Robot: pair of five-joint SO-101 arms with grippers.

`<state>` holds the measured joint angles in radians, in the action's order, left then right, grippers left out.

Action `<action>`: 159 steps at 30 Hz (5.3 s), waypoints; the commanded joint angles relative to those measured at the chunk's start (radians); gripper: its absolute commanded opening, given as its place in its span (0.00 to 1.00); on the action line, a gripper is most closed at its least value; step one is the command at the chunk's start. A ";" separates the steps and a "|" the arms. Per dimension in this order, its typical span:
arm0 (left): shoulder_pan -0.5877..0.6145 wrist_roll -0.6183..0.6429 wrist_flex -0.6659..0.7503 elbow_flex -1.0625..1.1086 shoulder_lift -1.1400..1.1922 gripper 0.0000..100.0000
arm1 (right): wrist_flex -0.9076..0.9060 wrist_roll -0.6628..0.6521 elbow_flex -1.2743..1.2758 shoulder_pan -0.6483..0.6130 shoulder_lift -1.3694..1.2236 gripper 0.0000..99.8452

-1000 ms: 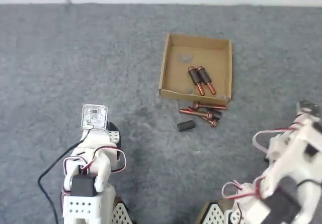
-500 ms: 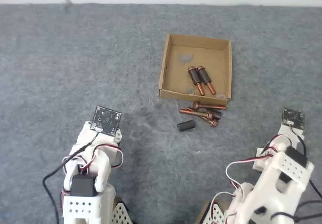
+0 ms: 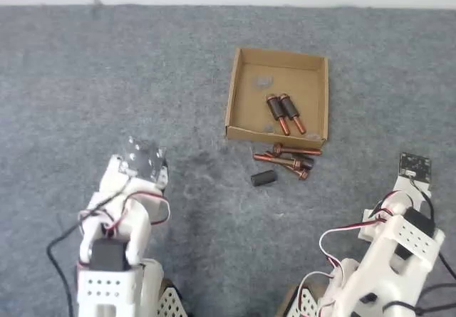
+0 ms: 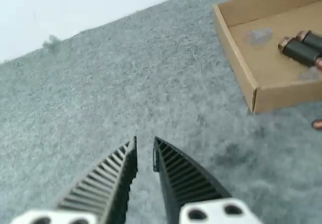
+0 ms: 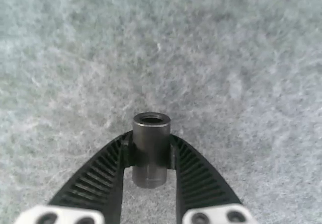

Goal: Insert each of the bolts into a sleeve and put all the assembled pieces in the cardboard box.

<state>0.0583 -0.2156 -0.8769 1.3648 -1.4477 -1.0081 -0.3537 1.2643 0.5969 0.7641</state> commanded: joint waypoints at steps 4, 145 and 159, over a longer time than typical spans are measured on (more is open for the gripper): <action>-0.080 0.012 -0.048 -0.355 0.453 0.06 | 0.041 -0.017 0.014 -0.010 0.033 0.01; 0.186 0.064 0.287 -0.375 1.079 0.01 | 0.769 -0.015 -0.060 -0.492 0.033 0.01; 0.189 0.064 0.284 -0.375 1.079 0.01 | 1.245 0.195 0.077 -0.671 0.033 0.01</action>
<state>0.2394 -0.1588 -0.6130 0.9966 -0.3138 0.2056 -0.2908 1.3686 -0.0384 0.7702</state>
